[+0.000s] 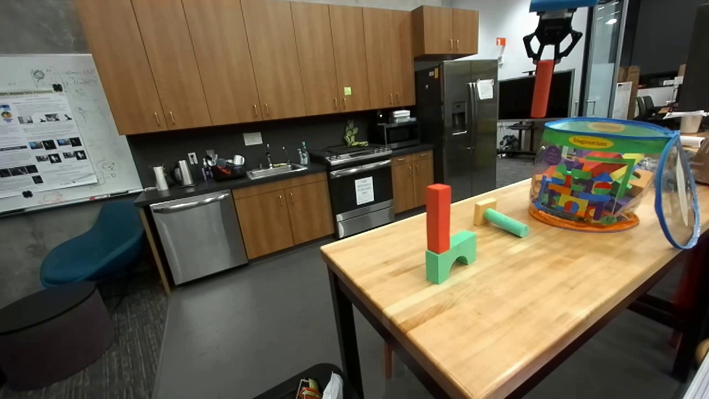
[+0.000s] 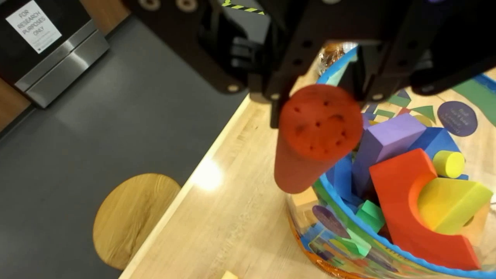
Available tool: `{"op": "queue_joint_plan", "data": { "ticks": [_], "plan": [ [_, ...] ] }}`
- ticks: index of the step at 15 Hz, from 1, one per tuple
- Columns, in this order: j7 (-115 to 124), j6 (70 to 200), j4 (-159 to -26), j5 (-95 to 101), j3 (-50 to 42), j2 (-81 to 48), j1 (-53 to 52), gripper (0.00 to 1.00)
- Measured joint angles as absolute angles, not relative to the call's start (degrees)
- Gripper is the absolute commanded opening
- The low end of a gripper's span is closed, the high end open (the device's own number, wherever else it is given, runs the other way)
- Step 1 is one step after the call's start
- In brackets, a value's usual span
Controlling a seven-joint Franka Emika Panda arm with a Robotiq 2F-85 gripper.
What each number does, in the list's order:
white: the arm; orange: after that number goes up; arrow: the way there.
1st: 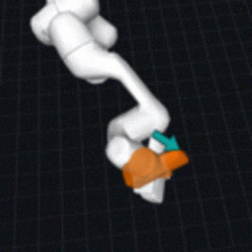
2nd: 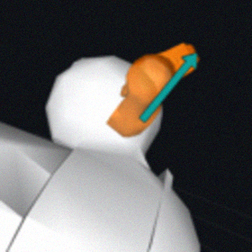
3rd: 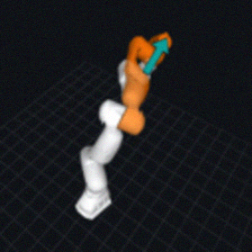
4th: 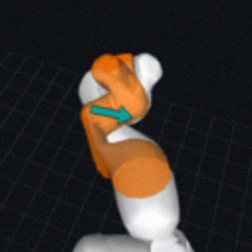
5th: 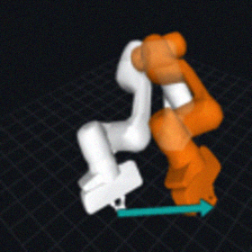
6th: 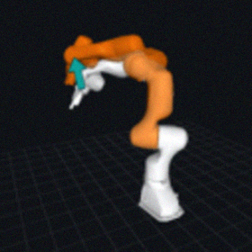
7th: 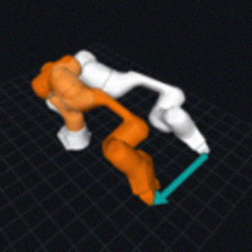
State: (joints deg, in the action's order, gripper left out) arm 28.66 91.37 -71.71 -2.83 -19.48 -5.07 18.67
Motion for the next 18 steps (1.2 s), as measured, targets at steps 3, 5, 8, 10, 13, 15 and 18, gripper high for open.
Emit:
{"op": "queue_joint_plan", "data": {
  "ticks": [3, 5, 8, 10, 13, 15, 18],
  "plan": [
    [29.14, 91.02, -68.99, -2.4, -20.4, -7.59, 19.48, 0.09],
    [30.53, 90.41, -67.39, -1.15, -20.82, -8.9, 19.63, 0.09],
    [33.72, 88.65, -65.14, 1.36, -20.97, -10.68, 19.6, 0.09],
    [35.84, 87.2, -63.86, 2.7, -20.98, -11.77, 19.58, 0.09],
    [39.07, 84.96, -62.36, 4.64, -21.0, -13.28, 19.57, 0.41],
    [40.89, 82.83, -61.35, 5.03, -21.01, -14.19, 19.57, 0.63],
    [42.89, 79.15, -59.59, 5.03, -21.01, -15.38, 19.58, 0.83]
  ]
}}
